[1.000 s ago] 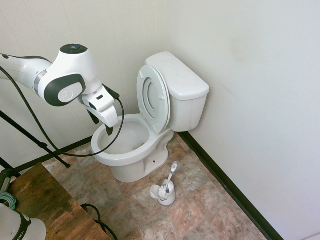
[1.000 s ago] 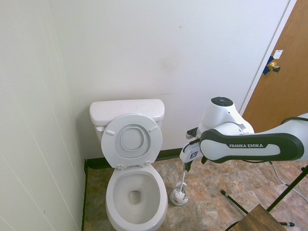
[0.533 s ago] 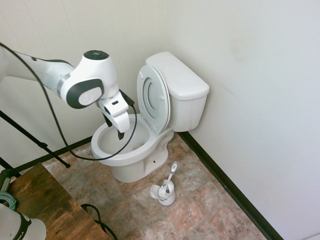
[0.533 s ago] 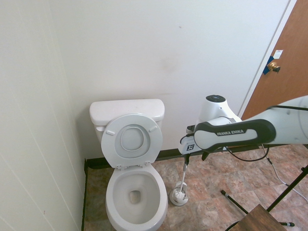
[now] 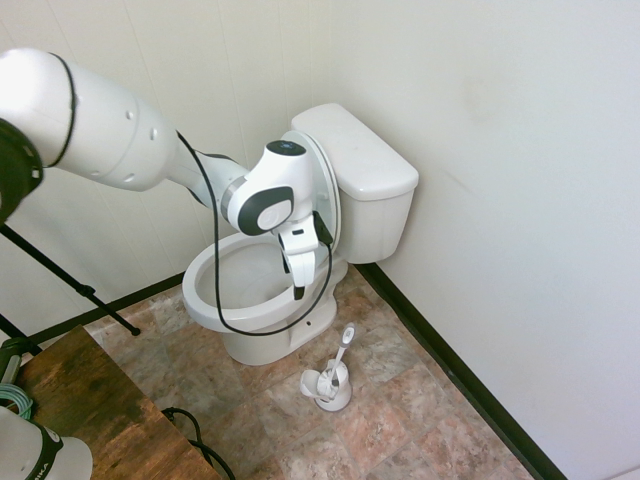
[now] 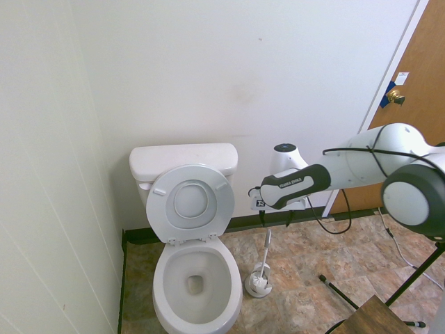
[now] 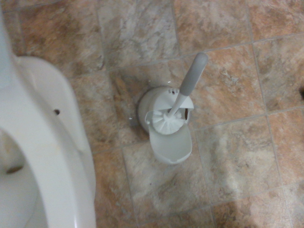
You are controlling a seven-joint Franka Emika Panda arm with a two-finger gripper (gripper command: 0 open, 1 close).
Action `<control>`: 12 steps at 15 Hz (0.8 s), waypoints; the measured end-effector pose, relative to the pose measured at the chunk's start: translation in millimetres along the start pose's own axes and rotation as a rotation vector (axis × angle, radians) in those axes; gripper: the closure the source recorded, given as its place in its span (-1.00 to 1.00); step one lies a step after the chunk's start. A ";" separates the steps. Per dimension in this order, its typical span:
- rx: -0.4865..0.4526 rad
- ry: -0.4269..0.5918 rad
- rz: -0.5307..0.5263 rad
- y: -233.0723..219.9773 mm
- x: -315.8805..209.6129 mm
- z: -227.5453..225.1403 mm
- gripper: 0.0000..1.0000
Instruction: Clean the toilet
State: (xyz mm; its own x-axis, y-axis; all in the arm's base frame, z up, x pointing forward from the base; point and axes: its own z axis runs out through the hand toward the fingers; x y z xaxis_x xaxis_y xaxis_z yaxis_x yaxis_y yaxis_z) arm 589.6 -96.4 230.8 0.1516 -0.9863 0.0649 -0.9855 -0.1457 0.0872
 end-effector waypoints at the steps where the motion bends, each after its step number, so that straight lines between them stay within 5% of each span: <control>1: -0.007 0.009 0.024 -27.6 8.8 25.7 -1.00; 12: -0.025 -0.034 0.255 -68.3 65.5 119.2 -1.00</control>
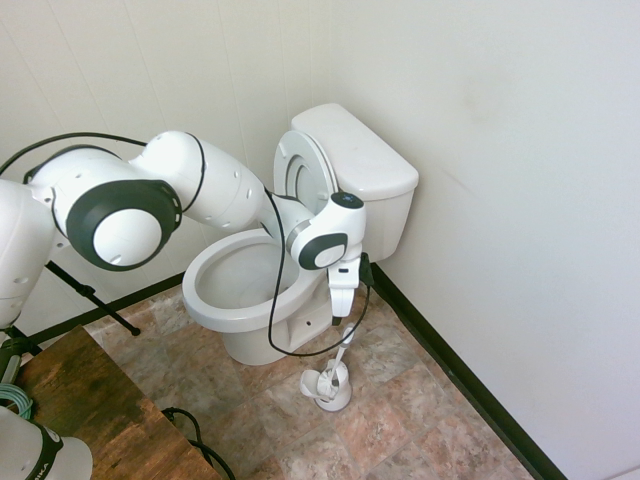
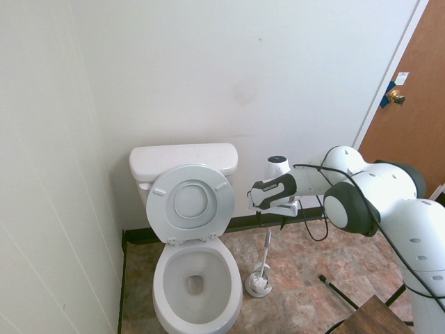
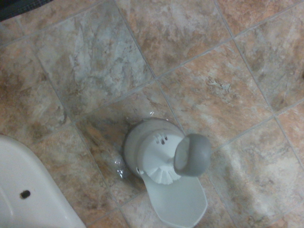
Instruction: Clean the toilet
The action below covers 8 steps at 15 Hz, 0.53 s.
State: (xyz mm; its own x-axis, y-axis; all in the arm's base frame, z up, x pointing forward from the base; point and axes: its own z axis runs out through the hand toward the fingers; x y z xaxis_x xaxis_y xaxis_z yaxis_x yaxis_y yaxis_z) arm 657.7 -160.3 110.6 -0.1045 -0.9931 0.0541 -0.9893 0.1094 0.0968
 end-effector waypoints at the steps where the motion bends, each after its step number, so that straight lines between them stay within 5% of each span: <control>1: -0.001 -0.005 0.017 -6.4 2.0 11.1 -1.00; 8: -0.055 -0.002 0.082 -32.4 14.1 79.3 -1.00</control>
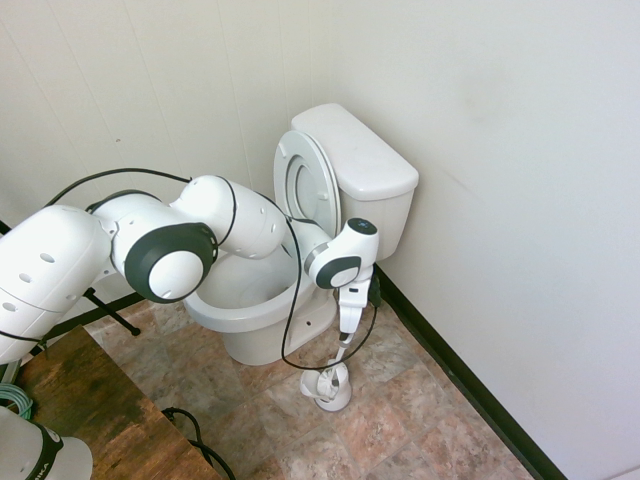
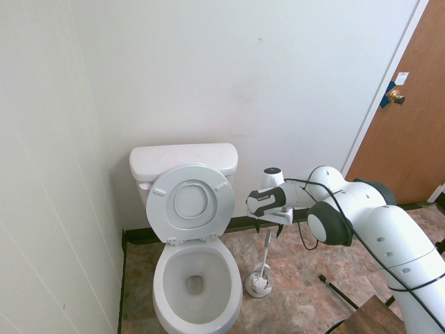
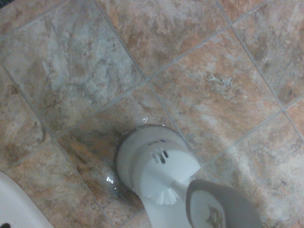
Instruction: Clean the toilet
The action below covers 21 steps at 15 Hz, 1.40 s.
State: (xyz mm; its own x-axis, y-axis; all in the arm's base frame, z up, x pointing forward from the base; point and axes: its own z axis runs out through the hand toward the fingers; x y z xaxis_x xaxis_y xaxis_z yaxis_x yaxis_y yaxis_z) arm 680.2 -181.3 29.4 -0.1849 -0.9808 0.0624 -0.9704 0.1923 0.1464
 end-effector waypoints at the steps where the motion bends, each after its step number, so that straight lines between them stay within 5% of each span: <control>1: -0.009 0.001 0.000 -2.6 0.5 8.6 -1.00; 5: -0.027 0.001 -0.001 -13.2 2.2 28.1 -1.00; 6: -0.030 0.001 0.000 -15.2 2.8 29.9 1.00; 21: -0.061 -0.029 0.005 -26.3 7.7 46.7 1.00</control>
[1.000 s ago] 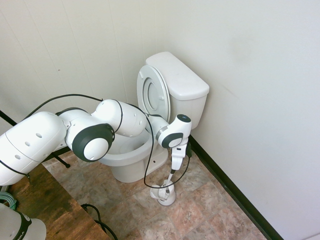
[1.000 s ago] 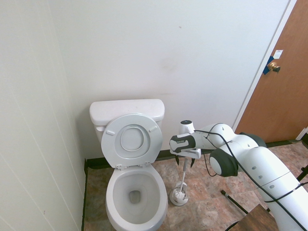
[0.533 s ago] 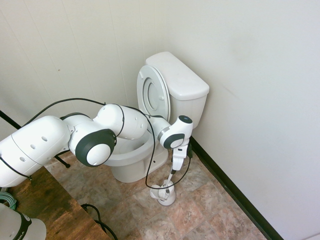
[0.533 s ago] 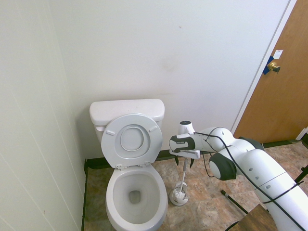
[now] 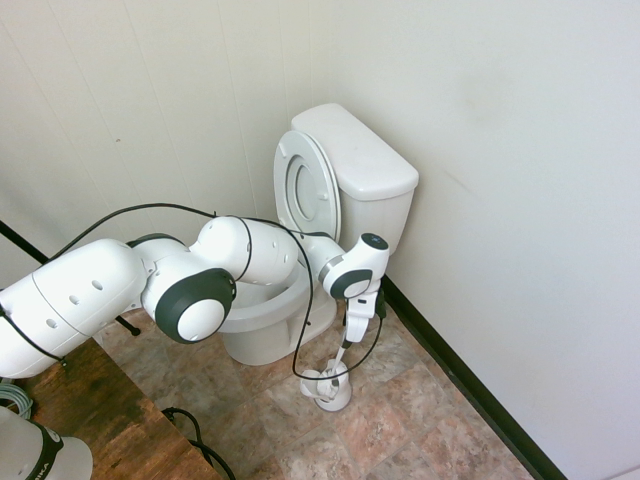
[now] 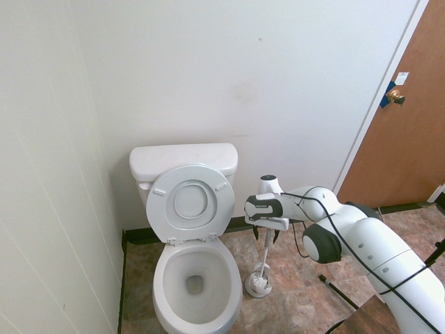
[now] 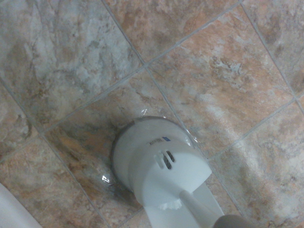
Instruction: Clean the toilet
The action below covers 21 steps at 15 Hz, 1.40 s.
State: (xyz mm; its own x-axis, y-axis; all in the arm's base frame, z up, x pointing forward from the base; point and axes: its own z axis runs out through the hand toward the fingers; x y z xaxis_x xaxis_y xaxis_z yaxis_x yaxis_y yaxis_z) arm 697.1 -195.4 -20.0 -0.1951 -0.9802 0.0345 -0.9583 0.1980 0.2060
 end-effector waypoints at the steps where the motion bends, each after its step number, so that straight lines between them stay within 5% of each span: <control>1: 0.000 -0.001 0.001 0.0 0.7 0.4 1.00; 14: 0.007 -0.006 0.002 -1.4 12.1 3.7 1.00; 21: 0.123 0.022 -0.041 12.3 14.7 9.7 1.00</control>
State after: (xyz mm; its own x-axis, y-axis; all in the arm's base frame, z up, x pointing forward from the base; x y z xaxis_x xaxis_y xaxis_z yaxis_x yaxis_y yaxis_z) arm 680.4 -207.3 -26.5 -0.1519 -0.9871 0.0501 -0.9840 0.1558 0.0861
